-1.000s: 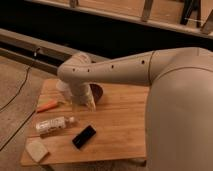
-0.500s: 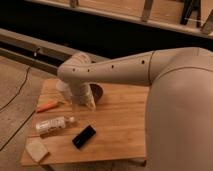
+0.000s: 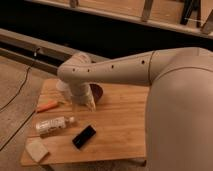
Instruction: Move the arm in a circular motion
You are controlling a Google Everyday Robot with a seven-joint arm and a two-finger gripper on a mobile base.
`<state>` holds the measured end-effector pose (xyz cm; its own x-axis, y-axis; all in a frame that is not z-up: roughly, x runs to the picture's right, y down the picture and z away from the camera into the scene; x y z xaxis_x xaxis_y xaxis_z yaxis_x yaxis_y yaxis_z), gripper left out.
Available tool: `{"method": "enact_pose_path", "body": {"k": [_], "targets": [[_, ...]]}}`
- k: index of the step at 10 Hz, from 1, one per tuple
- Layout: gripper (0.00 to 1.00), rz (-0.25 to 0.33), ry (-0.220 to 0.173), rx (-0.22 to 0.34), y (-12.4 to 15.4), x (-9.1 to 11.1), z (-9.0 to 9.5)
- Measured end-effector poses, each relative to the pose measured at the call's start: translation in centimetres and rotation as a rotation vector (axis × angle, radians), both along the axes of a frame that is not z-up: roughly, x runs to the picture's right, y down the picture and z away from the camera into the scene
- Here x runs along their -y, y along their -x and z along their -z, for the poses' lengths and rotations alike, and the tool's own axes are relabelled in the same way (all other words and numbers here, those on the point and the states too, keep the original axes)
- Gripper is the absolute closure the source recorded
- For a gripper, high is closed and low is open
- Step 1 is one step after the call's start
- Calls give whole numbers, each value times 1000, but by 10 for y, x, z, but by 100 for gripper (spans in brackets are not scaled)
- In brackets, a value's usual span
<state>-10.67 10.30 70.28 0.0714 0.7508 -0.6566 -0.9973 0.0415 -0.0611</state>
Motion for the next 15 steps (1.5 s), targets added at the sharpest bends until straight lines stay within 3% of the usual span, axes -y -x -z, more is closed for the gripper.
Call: {"method": "enact_pose_path", "body": {"k": [7, 11, 15], "targets": [[35, 8, -2, 3, 1, 0, -1], [35, 44, -36, 6, 5, 4, -3], [35, 17, -64, -14, -4, 4, 3]]}}
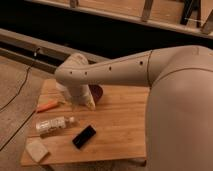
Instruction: Move the arm in a circular motion
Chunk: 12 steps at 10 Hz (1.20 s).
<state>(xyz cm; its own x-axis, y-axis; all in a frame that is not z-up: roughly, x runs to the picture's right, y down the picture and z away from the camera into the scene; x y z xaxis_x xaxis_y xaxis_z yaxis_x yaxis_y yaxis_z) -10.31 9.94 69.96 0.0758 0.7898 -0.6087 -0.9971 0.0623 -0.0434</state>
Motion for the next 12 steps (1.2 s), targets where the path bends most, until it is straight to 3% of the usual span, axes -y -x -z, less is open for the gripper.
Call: {"method": "enact_pose_path", "body": {"k": [3, 6, 8, 10, 12], "targets": [[35, -102, -26, -82, -47, -3, 18], [35, -266, -74, -209, -122, -12, 39], [35, -338, -126, -252, -165, -3, 34], [35, -339, -191, -255, -198, 28, 13], [35, -285, -262, -290, -235, 93, -17]]}}
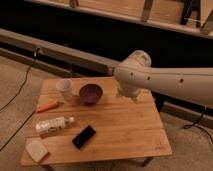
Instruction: Move the arm in a circular motion
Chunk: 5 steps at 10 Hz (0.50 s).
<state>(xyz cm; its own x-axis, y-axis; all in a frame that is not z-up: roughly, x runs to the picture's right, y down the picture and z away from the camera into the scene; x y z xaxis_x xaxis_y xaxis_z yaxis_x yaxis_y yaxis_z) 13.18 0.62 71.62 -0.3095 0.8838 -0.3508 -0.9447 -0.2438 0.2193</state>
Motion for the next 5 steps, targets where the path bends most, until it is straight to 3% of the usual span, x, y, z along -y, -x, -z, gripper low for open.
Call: {"method": "enact_pose_path", "body": {"k": [1, 2, 3, 4, 5], "targets": [[35, 25, -6, -23, -8, 26, -10], [35, 71, 1, -59, -10, 70, -29], [35, 99, 12, -68, -1, 92, -41], [35, 145, 34, -68, 21, 116, -58], [35, 218, 63, -47, 67, 138, -82]]}}
